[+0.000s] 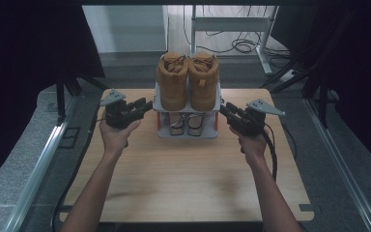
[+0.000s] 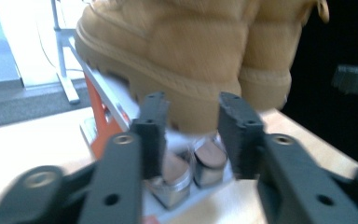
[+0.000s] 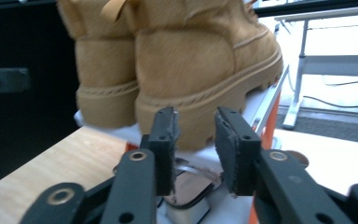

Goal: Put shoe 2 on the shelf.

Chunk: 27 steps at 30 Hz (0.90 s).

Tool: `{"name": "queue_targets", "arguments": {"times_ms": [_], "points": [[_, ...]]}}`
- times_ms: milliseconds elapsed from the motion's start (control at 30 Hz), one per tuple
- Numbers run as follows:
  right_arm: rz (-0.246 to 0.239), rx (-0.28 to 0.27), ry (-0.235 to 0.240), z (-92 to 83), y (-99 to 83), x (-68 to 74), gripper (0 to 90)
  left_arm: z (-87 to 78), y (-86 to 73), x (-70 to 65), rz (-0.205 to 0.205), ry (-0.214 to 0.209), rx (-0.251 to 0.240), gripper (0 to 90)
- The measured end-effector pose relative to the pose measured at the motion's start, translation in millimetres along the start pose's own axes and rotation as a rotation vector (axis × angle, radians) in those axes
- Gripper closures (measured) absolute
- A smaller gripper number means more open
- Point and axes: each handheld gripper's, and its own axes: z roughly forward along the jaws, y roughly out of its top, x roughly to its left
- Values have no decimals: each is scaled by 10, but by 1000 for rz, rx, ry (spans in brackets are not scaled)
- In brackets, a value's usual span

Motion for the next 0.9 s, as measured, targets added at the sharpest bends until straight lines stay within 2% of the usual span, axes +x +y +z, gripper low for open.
{"name": "queue_targets", "arguments": {"times_ms": [200,267,333,400,600,767,833,900], "points": [[-5,1,19,-124,-223,52,572,4,-339,-39,-4,-49,56,504],[-5,6,26,-161,-325,64,560,-5,-467,-28,0,-25,69,477],[-14,22,23,-186,-441,78,544,-21,-565,-13,-10,-39,78,468],[-21,39,19,-210,-577,95,532,-52,-690,-11,-4,-28,95,457],[-2,85,22,-268,-921,95,517,-117,-1010,-51,9,-33,142,441],[7,138,14,-307,-1159,76,504,-92,-1197,-69,1,-47,189,431],[4,157,11,-322,-1234,72,498,-78,-1251,-78,14,-38,216,421],[2,174,9,-333,-1306,62,496,-70,-1303,-85,5,-44,226,421]]}}
